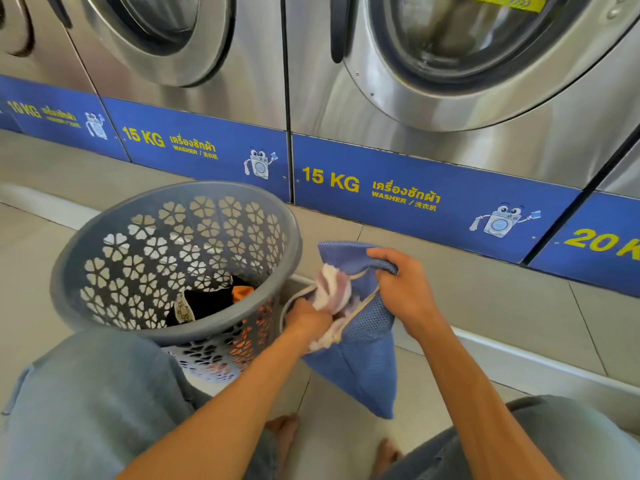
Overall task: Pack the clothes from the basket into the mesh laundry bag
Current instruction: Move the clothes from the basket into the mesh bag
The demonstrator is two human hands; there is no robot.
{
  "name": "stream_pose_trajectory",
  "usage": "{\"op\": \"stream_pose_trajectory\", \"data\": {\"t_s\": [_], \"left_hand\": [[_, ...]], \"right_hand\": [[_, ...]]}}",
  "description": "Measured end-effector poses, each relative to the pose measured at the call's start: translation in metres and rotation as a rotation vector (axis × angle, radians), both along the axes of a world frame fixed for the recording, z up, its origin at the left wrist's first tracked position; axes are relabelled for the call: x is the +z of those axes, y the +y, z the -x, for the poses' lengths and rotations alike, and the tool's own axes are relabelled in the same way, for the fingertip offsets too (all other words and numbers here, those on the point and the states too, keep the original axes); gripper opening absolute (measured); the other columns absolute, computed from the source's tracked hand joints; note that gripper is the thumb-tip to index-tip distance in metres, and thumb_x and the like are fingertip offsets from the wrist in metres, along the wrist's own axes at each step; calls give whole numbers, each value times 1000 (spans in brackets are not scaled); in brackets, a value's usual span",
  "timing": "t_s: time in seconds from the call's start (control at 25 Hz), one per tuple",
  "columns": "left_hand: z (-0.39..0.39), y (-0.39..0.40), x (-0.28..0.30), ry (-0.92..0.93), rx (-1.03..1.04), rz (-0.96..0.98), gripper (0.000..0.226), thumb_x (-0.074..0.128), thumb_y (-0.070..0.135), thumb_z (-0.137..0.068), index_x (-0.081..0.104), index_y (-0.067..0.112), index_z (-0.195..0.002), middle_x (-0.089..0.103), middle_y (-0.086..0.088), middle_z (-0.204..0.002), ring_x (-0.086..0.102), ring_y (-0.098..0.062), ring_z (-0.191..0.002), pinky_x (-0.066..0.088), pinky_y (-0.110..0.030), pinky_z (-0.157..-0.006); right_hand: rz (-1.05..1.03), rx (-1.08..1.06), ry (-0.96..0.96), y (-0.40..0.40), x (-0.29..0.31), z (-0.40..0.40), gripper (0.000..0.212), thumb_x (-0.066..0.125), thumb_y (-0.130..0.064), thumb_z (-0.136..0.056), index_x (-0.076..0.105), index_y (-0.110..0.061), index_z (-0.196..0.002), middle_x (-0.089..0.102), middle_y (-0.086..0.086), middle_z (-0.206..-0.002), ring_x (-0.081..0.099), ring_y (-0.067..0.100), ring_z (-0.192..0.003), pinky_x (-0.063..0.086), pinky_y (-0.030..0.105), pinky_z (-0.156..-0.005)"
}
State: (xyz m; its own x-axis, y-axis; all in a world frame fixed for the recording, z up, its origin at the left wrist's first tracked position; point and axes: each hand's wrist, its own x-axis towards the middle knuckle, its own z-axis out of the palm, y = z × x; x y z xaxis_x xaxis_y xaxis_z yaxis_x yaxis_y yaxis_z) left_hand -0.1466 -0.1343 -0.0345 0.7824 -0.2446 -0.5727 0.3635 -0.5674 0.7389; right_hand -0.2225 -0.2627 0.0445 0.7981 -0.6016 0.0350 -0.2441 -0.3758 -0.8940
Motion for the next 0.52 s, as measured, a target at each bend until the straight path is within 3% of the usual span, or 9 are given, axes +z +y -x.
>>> {"op": "stream_pose_trajectory", "data": {"t_s": [0.08,0.16,0.24,0.28,0.32,0.36,0.4,0.44,0.52], "left_hand": [[-2,6,0,-97,-184,-260,82,70,44,-72,46,11,-143,57,-15,-140,56,-37,-126,50,-40,-100],[-7,8,-3,-98,-308,-292,105,63,69,-53,44,14,-141,55,-13,-139,57,-34,-123,49,-39,-97],[-13,13,3,-100,-375,-316,114,57,77,-43,47,12,-136,57,-13,-135,60,-31,-115,51,-38,-90],[-16,16,11,-113,-418,-310,105,57,74,-48,49,12,-133,58,-13,-132,59,-30,-113,52,-42,-91],[-18,18,23,-140,-481,-310,83,59,65,-61,54,11,-123,61,-11,-124,59,-28,-107,54,-43,-88],[-17,20,39,-161,-544,-287,51,61,51,-75,57,13,-109,61,-8,-109,57,-25,-95,53,-40,-79],[-18,20,53,-198,-586,-251,27,61,38,-83,56,16,-97,56,-6,-96,52,-22,-86,46,-35,-68],[-21,20,65,-230,-603,-212,17,62,33,-85,56,20,-94,51,-5,-91,49,-20,-84,41,-34,-65],[-25,25,94,-288,-566,-92,25,63,34,-87,63,22,-108,56,1,-96,56,-17,-91,47,-34,-74]], "right_hand": [[105,84,41,8,1,-2,50,44,11,-82,70,-14,-116,69,2,-120,62,18,-111,45,28,-99],[185,148,130,12,-2,-6,52,44,11,-80,69,-14,-119,68,4,-125,61,21,-117,44,28,-101],[193,165,278,11,-11,-10,49,46,9,-80,69,-11,-119,67,11,-124,60,30,-117,46,35,-98],[198,178,357,12,-16,-12,42,47,8,-79,70,-6,-111,69,17,-115,61,37,-111,48,37,-90],[209,190,420,14,-21,-13,30,46,7,-78,69,-2,-96,68,21,-99,61,42,-100,47,38,-78],[218,192,466,18,-25,-14,19,46,6,-77,63,0,-84,62,22,-84,59,45,-90,43,38,-70],[222,195,496,23,-28,-14,17,46,5,-77,61,0,-83,60,22,-81,57,45,-87,42,39,-68],[209,198,503,26,-30,-15,26,46,4,-78,66,0,-95,65,23,-91,58,45,-93,45,40,-73],[182,203,487,30,-30,-18,49,45,4,-81,66,-11,-123,67,17,-120,59,39,-110,47,37,-83]]}}
